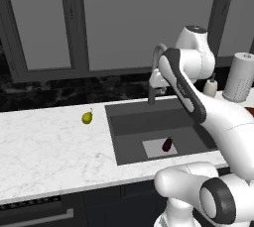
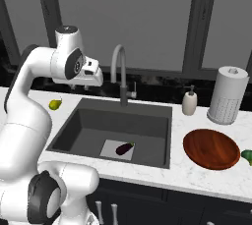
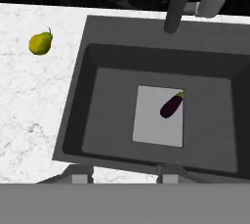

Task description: Pick the eggplant from the sink and place it in the bowl. Then pick the bowl and place it in the microwave. Then close the microwave door and press the start button.

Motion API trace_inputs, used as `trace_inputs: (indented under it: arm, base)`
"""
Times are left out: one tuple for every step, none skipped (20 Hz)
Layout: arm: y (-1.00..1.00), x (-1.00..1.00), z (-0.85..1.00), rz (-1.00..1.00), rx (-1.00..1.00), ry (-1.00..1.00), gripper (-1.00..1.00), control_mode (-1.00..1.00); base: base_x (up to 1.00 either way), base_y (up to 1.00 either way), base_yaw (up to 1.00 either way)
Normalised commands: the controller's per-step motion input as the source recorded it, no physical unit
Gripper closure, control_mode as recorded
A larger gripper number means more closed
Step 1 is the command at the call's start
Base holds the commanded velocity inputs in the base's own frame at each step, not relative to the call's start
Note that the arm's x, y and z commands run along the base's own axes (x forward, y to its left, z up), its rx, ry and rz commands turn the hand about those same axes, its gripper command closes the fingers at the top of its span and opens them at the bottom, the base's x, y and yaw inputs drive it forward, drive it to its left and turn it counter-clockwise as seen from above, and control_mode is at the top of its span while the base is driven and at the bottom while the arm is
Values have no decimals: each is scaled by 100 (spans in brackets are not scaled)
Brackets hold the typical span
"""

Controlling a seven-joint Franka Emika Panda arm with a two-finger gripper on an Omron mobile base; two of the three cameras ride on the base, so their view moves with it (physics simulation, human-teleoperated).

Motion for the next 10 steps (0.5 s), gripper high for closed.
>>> trace_inputs:
  arm:
    - [1, -11, 0, 0, 0, -2, -100, -100]
    - [0, -52, 0, 0, 0, -13, -100, -100]
    - [0, -71, -2, 0, 0, 0, -100, -100]
    - [0, -100, -25, 0, 0, 0, -100, -100]
    - [-6, -71, -70, 0, -3, 27, -100, -100]
    - [-16, -81, -79, 0, -3, 19, -100, -100]
    - [-26, -42, -94, 0, -4, 23, -100, -100]
    - [-47, 0, -100, 0, -3, 37, -100, -100]
    - [-56, 0, -100, 0, -2, 32, -100, -100]
    - [-73, 0, -100, 0, 0, 22, -100, -100]
  base:
    - [0, 0, 0]
    - [0, 0, 0]
    - [0, 0, 0]
    - [0, 0, 0]
    - [0, 0, 0]
    - [0, 0, 0]
    - [0, 0, 0]
    - [0, 0, 0]
    - [0, 0, 0]
    - [0, 0, 0]
